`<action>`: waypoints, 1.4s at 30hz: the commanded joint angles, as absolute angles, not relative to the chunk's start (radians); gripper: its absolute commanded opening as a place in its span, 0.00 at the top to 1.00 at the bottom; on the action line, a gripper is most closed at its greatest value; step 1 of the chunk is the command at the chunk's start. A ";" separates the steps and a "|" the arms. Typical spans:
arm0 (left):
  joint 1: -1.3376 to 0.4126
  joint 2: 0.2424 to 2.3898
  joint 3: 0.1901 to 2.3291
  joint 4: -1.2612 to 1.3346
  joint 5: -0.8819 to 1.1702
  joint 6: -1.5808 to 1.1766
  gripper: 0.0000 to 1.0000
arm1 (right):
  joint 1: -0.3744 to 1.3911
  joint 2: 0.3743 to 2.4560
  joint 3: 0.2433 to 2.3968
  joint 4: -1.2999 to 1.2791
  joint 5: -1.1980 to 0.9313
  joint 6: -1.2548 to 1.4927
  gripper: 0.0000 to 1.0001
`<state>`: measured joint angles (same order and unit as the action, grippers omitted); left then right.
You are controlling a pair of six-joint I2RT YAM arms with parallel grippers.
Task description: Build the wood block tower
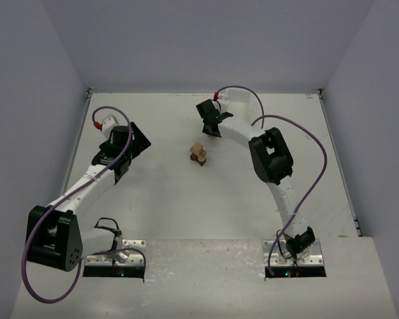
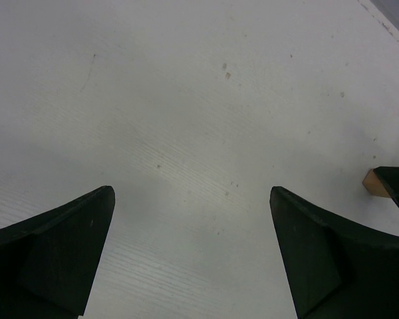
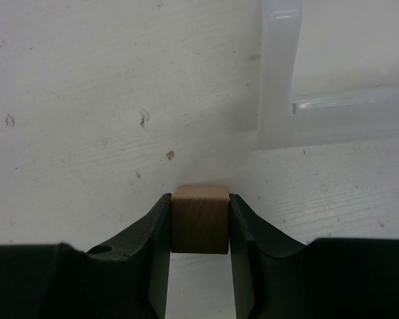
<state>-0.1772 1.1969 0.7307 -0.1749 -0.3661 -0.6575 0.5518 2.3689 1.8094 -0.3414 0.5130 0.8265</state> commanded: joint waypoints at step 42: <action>-0.179 1.019 0.773 -0.220 -0.040 -0.483 0.00 | 0.539 1.795 1.538 -0.484 -0.374 -0.274 0.92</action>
<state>-0.1772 1.0199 0.7464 -0.2799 -0.0542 -0.5087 0.5362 1.7428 1.3876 -0.3366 -0.2608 -0.2289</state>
